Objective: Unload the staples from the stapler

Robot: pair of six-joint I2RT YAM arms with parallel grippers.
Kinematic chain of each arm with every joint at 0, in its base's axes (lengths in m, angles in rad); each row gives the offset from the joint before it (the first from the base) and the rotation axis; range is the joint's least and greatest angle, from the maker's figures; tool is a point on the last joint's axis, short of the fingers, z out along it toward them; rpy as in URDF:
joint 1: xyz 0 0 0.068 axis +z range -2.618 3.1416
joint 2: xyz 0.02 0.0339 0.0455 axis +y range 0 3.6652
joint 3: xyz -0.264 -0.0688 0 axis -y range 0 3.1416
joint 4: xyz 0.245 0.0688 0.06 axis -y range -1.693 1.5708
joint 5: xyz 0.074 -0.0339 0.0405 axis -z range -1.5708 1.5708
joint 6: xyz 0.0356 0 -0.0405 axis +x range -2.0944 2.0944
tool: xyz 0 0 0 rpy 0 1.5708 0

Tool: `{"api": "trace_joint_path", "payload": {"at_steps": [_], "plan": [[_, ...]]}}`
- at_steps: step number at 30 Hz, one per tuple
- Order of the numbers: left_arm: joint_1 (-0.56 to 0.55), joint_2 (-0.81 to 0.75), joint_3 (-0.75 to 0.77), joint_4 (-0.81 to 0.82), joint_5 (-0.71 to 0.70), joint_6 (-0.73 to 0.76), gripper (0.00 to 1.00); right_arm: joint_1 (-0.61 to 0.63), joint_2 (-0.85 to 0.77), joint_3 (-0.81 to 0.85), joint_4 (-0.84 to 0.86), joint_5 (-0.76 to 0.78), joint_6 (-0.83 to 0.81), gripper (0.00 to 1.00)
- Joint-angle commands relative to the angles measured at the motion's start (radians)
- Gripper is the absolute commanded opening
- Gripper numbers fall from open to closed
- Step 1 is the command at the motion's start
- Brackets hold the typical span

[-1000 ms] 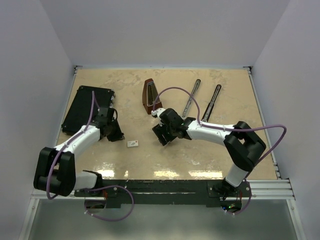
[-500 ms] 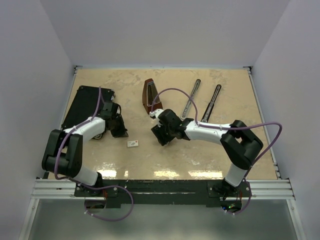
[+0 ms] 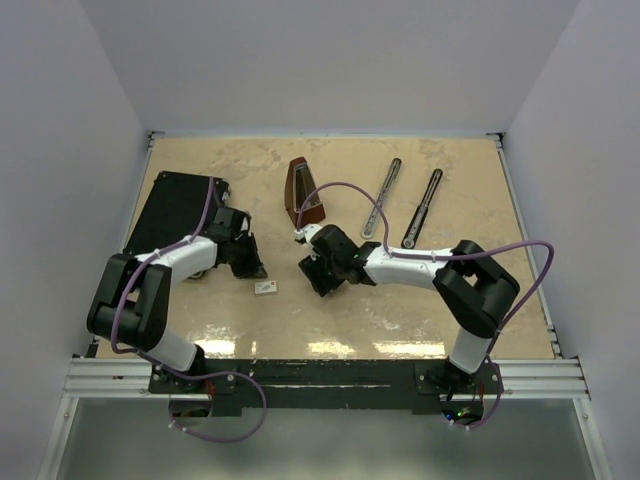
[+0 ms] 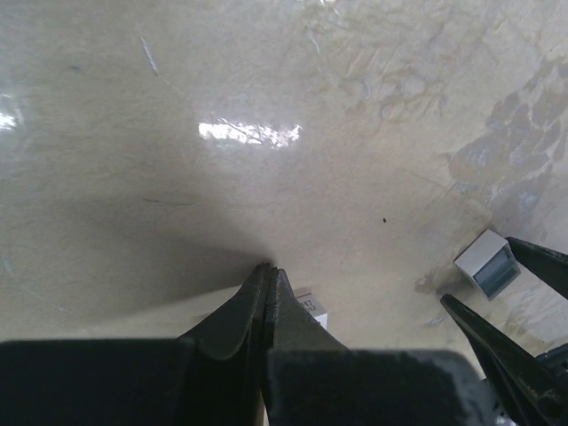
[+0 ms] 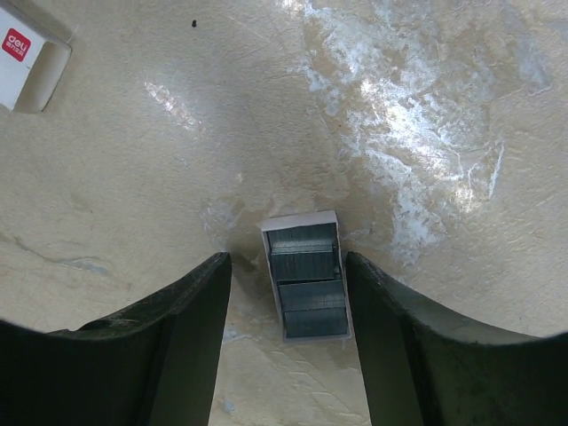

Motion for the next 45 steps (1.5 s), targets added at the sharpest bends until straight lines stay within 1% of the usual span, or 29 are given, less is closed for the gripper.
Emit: {"api": "trace_joint_path", "payload": {"at_steps": [1, 8, 17, 25, 28, 30, 33, 34, 35, 36, 38, 41, 45], "plan": [[-0.023, 0.002, -0.028, 0.044, 0.054, 0.007, 0.0, 0.006, -0.011, -0.027, 0.029, -0.005, 0.025, 0.58], [-0.037, -0.004, -0.061, 0.072, 0.095, 0.0, 0.0, 0.023, -0.013, -0.053, 0.069, -0.034, 0.047, 0.56], [-0.061, -0.036, -0.083, 0.075, 0.114, -0.014, 0.0, 0.052, -0.005, -0.042, 0.067, -0.034, 0.068, 0.53], [-0.072, -0.065, -0.1, 0.069, 0.118, -0.019, 0.0, 0.083, -0.004, -0.045, 0.084, -0.05, 0.12, 0.51], [-0.072, -0.087, -0.078, 0.038, 0.114, -0.011, 0.0, 0.089, 0.003, -0.042, 0.084, -0.063, 0.129, 0.51], [-0.069, -0.105, -0.032, 0.006, 0.085, 0.012, 0.0, 0.097, 0.001, -0.036, 0.083, -0.071, 0.128, 0.51], [-0.043, -0.133, 0.04, -0.075, 0.031, 0.05, 0.0, 0.098, -0.01, -0.025, 0.058, -0.044, 0.103, 0.56], [-0.031, -0.142, 0.052, -0.104, 0.023, 0.056, 0.01, 0.098, -0.014, -0.021, 0.039, -0.019, 0.084, 0.59], [-0.002, -0.154, 0.061, -0.112, 0.013, 0.064, 0.06, 0.097, -0.014, -0.016, 0.029, -0.019, 0.071, 0.6], [0.017, -0.177, 0.061, -0.126, 0.009, 0.076, 0.09, 0.098, -0.014, -0.008, 0.02, -0.002, 0.061, 0.62], [0.067, -0.196, 0.054, -0.143, 0.005, 0.087, 0.17, 0.097, -0.008, 0.001, -0.008, 0.009, 0.028, 0.62], [0.113, -0.217, 0.032, -0.16, 0.002, 0.108, 0.21, 0.098, -0.005, 0.004, -0.023, 0.015, -0.005, 0.62], [0.127, -0.214, -0.003, -0.144, 0.012, 0.128, 0.21, 0.097, -0.007, -0.004, -0.043, 0.05, -0.024, 0.6]]}}
